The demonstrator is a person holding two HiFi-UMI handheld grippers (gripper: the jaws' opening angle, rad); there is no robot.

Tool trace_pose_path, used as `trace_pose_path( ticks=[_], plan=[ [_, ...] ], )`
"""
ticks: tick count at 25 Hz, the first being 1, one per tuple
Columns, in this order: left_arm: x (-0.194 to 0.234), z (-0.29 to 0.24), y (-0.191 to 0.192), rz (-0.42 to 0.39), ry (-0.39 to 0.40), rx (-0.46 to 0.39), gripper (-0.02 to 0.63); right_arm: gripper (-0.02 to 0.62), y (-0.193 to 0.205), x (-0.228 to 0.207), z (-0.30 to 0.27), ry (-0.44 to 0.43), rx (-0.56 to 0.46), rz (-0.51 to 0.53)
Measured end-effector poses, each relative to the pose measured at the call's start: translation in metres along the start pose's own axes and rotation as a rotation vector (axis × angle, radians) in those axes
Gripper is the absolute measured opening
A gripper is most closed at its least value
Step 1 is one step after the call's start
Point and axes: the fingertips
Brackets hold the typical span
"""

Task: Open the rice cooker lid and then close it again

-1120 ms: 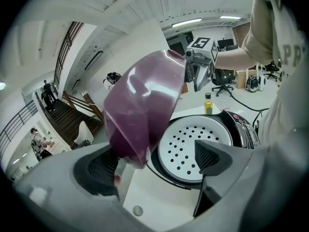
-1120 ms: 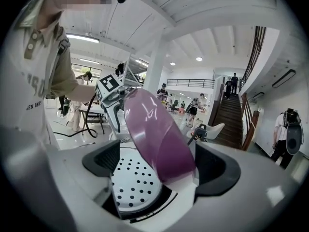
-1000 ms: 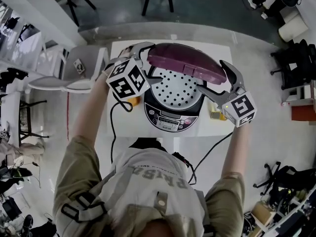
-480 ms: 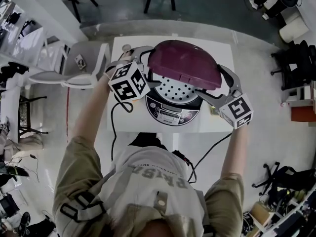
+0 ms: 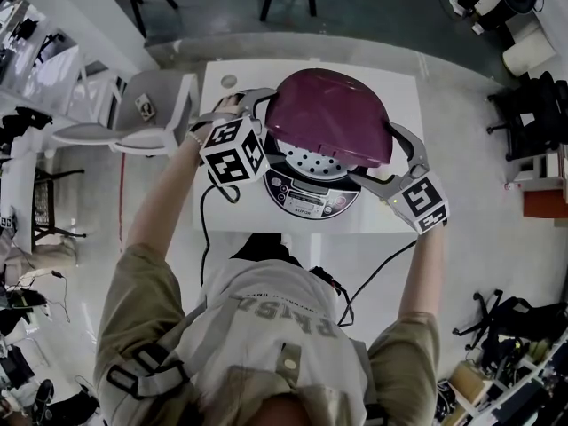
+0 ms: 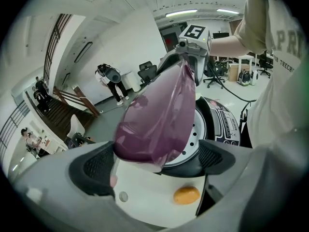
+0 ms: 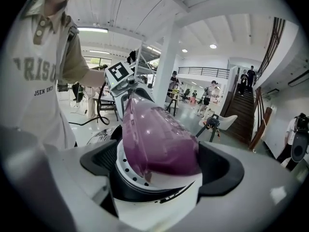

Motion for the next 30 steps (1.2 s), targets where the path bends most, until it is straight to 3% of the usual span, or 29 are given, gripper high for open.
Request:
trace_pose_path(
  ticks=[7,17,24,30],
  plan=[
    [-0.011,-0.002,0.011,-0.038,0.025,0.053,0.575,0.531,0.008,0.018,-0.002,-0.077,0.059,0.034],
    [-0.032,-0.003,0.031,-0.11,0.127,0.177,0.6,0.569,0.025,0.046,-0.003,-0.218,0.172,0.085],
    [-0.04,-0.003,0.043,-0.179,0.175,0.252,0.6,0.58,0.04,0.057,0.001,-0.281,0.288,0.092],
    [-0.047,-0.005,0.058,-0.254,0.202,0.334,0.6,0.581,0.05,0.069,-0.002,-0.329,0.321,0.116]
  ],
)
Point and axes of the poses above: the fingertips, and each gripper's own axes: z backward along the fingers, x to its left, y out of its underside, and after that the axes turned 9 degrees about z, right-handed
